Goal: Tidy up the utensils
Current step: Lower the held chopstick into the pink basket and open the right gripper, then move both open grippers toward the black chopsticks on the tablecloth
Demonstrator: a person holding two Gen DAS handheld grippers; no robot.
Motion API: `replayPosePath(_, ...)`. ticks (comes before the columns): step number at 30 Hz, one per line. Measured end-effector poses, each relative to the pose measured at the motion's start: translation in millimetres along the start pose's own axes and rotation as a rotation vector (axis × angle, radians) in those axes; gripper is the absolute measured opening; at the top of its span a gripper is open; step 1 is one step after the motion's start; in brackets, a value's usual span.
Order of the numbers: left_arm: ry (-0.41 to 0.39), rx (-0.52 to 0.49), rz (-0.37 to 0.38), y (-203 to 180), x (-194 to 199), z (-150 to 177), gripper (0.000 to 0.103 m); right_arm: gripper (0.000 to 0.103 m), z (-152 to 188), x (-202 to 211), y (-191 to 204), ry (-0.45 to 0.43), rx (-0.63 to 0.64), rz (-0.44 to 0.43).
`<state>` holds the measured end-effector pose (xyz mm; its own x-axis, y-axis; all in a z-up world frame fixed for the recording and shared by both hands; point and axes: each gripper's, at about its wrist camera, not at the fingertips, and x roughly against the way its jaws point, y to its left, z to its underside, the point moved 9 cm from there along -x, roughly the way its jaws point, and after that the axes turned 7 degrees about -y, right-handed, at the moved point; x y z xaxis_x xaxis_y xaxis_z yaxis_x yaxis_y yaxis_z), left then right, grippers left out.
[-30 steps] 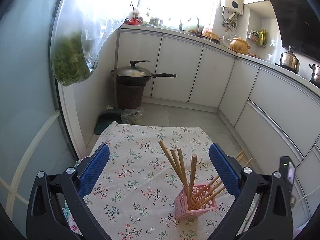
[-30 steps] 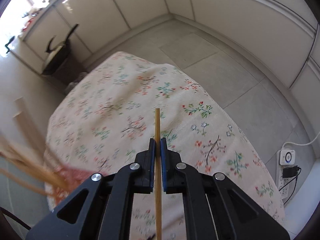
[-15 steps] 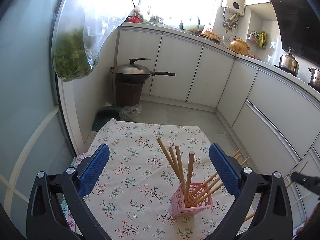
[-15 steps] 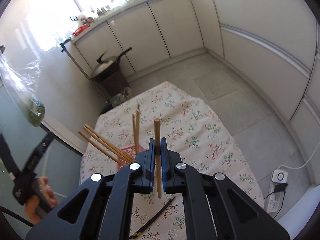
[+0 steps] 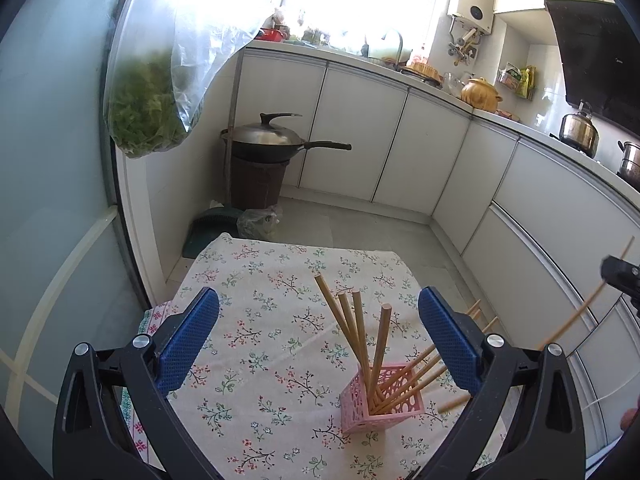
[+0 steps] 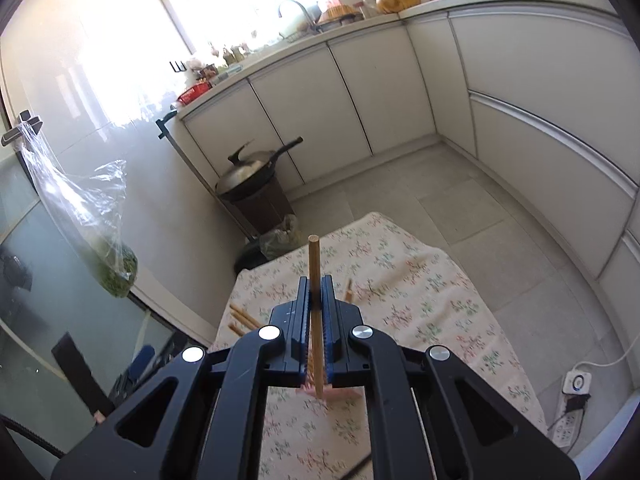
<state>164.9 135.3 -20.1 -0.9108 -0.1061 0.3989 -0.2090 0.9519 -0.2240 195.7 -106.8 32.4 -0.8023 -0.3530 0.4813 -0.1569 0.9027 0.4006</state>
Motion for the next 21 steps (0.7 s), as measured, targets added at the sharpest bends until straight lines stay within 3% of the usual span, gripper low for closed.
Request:
replayPosePath(7,0.014,0.034,-0.009,13,-2,-3,0.096,0.006,17,-69,3,-0.009,0.03,0.059)
replayPosePath(11,0.005,0.036,0.01,7,1,-5,0.096,0.009,47,-106,-11,0.064,-0.043,0.034)
replayPosePath(21,-0.022,-0.064,0.077,-43,22,3,0.096,0.014,42,-59,-7,-0.04,0.018,0.025)
